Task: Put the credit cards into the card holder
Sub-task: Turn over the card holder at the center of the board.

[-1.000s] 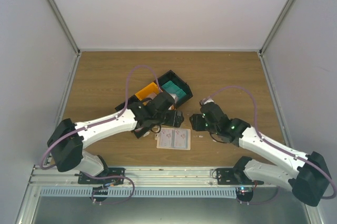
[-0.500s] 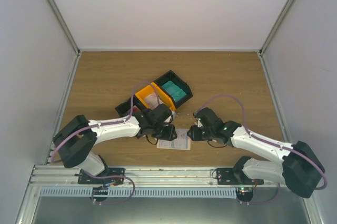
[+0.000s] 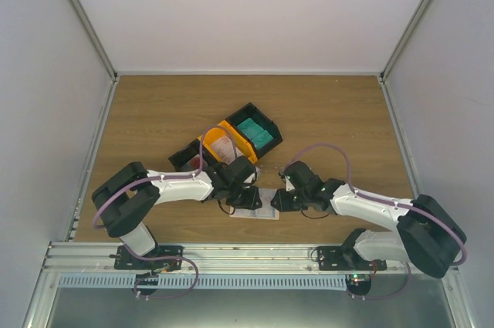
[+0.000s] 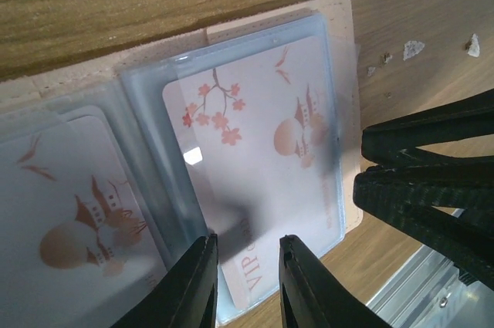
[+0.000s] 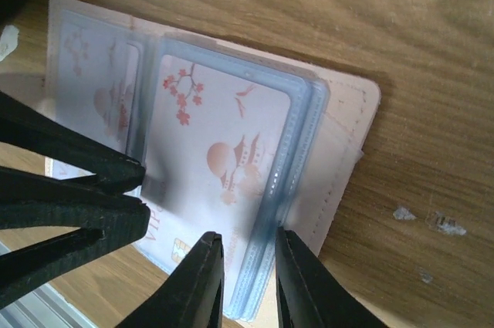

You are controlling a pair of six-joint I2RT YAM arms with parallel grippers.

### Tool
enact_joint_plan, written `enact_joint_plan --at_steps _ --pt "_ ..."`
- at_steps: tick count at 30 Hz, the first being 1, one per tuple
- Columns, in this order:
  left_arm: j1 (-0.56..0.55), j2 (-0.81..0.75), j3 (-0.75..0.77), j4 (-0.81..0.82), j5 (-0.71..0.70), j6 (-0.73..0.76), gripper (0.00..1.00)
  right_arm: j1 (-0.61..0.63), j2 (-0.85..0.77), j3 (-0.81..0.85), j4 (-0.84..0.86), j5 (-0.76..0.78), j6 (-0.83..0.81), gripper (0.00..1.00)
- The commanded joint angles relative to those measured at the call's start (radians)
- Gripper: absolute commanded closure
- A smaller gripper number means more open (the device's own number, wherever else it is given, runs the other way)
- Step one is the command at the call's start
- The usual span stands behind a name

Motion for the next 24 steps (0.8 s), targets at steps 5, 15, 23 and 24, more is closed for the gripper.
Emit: enact_joint_plan --at_steps 5,15,23,24 --pt "-0.004 0.025 -0.028 0.004 -0.022 -0.009 0.78 -0.005 0.026 -0.020 0.044 -0.020 0.000 0.79" --pt "-0.003 0.052 -0.041 -0.020 -0.037 -0.019 0.92 -0.005 0.005 -0.021 0.030 -0.011 0.006 0.77" --pt "-0.004 0.075 -0.049 -0.039 -0.049 -0.023 0.94 -0.005 0.006 -0.023 0.035 -0.023 0.017 0.76" --pt "-0.003 0.078 -0.050 -0.037 -0.050 -0.024 0.94 -0.005 0.005 -0.022 0.037 -0.027 0.017 0.76"
